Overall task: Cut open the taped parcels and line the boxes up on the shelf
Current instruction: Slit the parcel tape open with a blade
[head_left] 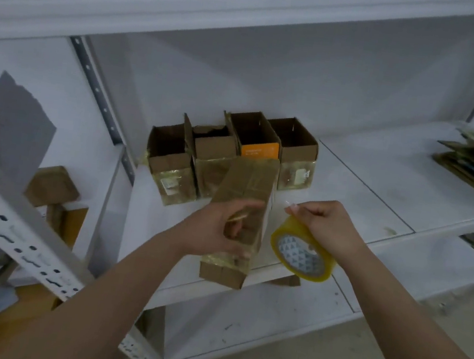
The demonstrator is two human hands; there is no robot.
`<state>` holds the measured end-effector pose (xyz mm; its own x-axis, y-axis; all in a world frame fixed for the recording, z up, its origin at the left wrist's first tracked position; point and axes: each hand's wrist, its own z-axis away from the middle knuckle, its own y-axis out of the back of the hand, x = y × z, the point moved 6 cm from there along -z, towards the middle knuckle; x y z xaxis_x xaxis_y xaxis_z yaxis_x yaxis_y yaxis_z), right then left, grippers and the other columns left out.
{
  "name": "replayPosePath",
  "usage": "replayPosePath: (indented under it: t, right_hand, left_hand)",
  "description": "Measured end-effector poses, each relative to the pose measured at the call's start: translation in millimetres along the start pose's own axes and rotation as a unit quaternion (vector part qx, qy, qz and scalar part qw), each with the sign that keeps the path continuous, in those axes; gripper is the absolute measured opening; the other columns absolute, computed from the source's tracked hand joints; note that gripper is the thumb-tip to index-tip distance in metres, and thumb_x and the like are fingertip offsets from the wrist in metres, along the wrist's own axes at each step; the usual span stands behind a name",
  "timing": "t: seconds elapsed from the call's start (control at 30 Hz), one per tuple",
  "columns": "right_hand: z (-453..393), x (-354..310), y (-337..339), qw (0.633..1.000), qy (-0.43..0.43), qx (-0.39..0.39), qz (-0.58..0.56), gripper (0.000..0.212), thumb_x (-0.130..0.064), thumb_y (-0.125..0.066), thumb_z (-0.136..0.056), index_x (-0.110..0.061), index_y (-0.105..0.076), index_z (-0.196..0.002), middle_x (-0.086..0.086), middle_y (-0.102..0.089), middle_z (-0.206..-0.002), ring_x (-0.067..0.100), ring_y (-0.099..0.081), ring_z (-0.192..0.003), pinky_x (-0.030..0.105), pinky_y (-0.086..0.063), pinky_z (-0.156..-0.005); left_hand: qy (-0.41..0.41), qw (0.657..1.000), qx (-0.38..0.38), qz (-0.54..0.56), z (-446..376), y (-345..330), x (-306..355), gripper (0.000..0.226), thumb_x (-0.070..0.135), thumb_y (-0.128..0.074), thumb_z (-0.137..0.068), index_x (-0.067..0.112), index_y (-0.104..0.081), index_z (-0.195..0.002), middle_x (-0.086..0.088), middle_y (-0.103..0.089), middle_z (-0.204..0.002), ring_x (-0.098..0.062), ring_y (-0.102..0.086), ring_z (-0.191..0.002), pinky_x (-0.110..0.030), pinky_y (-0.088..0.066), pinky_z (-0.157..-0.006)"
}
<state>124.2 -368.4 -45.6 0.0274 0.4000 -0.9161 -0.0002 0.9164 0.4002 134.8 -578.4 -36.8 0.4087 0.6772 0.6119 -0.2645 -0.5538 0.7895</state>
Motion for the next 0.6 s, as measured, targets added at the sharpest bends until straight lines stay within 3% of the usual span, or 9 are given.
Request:
replayPosePath:
  t: [0.1, 0.13, 0.2, 0.27, 0.33, 0.43, 0.5, 0.53, 0.6]
  right_hand:
    - [7, -12, 0, 1.000, 0.021, 0.006, 0.008, 0.011, -0.040, -0.068, -0.089, -0.038, -0.078, -0.084, -0.011, -0.075, -0.094, 0.012, -0.067, -0.096, 0.045, -0.052, -0.094]
    - [10, -15, 0, 0.999, 0.028, 0.010, 0.013, 0.012, -0.041, -0.068, -0.089, -0.043, -0.077, -0.081, -0.013, -0.075, -0.092, 0.010, -0.067, -0.094, 0.043, -0.053, -0.093]
    - [16, -23, 1, 0.998, 0.041, 0.020, 0.033, 0.020, -0.044, -0.066, -0.089, -0.051, -0.074, -0.072, -0.016, -0.074, -0.082, 0.008, -0.067, -0.087, 0.040, -0.054, -0.088]
    - [23, -31, 0, 0.997, 0.050, 0.025, 0.059, 0.025, -0.045, -0.063, -0.091, -0.049, -0.073, -0.069, -0.011, -0.072, -0.071, 0.012, -0.068, -0.079, 0.039, -0.056, -0.081]
    - [29, -37, -3, 0.995, 0.051, 0.026, 0.085, 0.028, -0.040, -0.059, -0.093, -0.044, -0.074, -0.071, -0.009, -0.070, -0.067, 0.015, -0.067, -0.074, 0.038, -0.055, -0.075]
    - [33, -41, -6, 0.995, 0.028, 0.021, 0.092, 0.024, -0.032, -0.057, -0.095, -0.026, -0.078, -0.086, 0.001, -0.074, -0.078, 0.021, -0.070, -0.081, 0.040, -0.057, -0.077]
    - [36, -42, -8, 1.000, 0.001, 0.005, 0.031, 0.022, -0.034, -0.059, -0.096, -0.025, -0.078, -0.091, 0.002, -0.075, -0.085, 0.020, -0.071, -0.082, 0.035, -0.059, -0.075]
    - [38, -42, -10, 1.000, -0.017, -0.001, -0.002, 0.019, -0.035, -0.061, -0.095, -0.028, -0.076, -0.105, 0.001, -0.075, -0.098, 0.019, -0.071, -0.089, 0.035, -0.059, -0.078]
    - [40, -40, -10, 0.997, -0.059, 0.002, -0.051, 0.040, -0.040, -0.068, -0.089, -0.029, -0.064, -0.127, 0.001, -0.067, -0.116, 0.023, -0.067, -0.102, 0.040, -0.056, -0.088]
  left_hand:
    - [0.074, 0.955, 0.253, 0.136, 4, 22, 3, 0.018, 0.046, -0.074, -0.081, 0.032, -0.067, -0.089, 0.015, -0.057, -0.064, 0.001, -0.052, -0.057, -0.014, -0.042, -0.055]
    - [0.092, 0.939, 0.290, 0.162, 4, 24, 8, 0.022, 0.053, -0.071, -0.080, 0.033, -0.066, -0.075, 0.016, -0.058, -0.060, 0.003, -0.054, -0.056, -0.011, -0.040, -0.053]
    - [0.115, 0.940, 0.256, 0.193, -4, 14, 20, 0.040, 0.071, -0.064, -0.075, 0.032, -0.062, -0.065, 0.019, -0.061, -0.059, 0.004, -0.057, -0.058, -0.011, -0.042, -0.054]
    - [0.117, 0.955, 0.202, 0.185, -11, 2, 36, 0.056, 0.081, -0.059, -0.068, 0.026, -0.063, -0.064, 0.014, -0.064, -0.061, 0.002, -0.059, -0.060, -0.020, -0.045, -0.058]
    - [0.115, 0.958, 0.186, 0.183, -16, -5, 43, 0.055, 0.075, -0.064, -0.070, 0.020, -0.068, -0.070, 0.007, -0.069, -0.068, -0.002, -0.065, -0.066, -0.026, -0.051, -0.064]
    - [0.072, 0.958, 0.194, 0.199, -17, -7, 49, 0.035, 0.048, -0.073, -0.082, 0.015, -0.069, -0.070, -0.001, -0.070, -0.070, -0.015, -0.068, -0.072, -0.037, -0.056, -0.073]
    - [0.055, 0.956, 0.198, 0.209, -14, -3, 49, 0.031, 0.039, -0.071, -0.086, 0.018, -0.066, -0.063, -0.002, -0.068, -0.065, -0.014, -0.065, -0.065, -0.036, -0.054, -0.070]
    - [0.053, 0.956, 0.198, 0.207, -13, 0, 47, 0.033, 0.037, -0.070, -0.088, 0.019, -0.063, -0.062, 0.000, -0.067, -0.063, -0.011, -0.063, -0.061, -0.034, -0.053, -0.067]
    - [0.057, 0.956, 0.208, 0.198, -7, 8, 41, 0.034, 0.036, -0.067, -0.090, 0.018, -0.059, -0.062, 0.003, -0.063, -0.060, -0.008, -0.059, -0.057, -0.031, -0.050, -0.062]
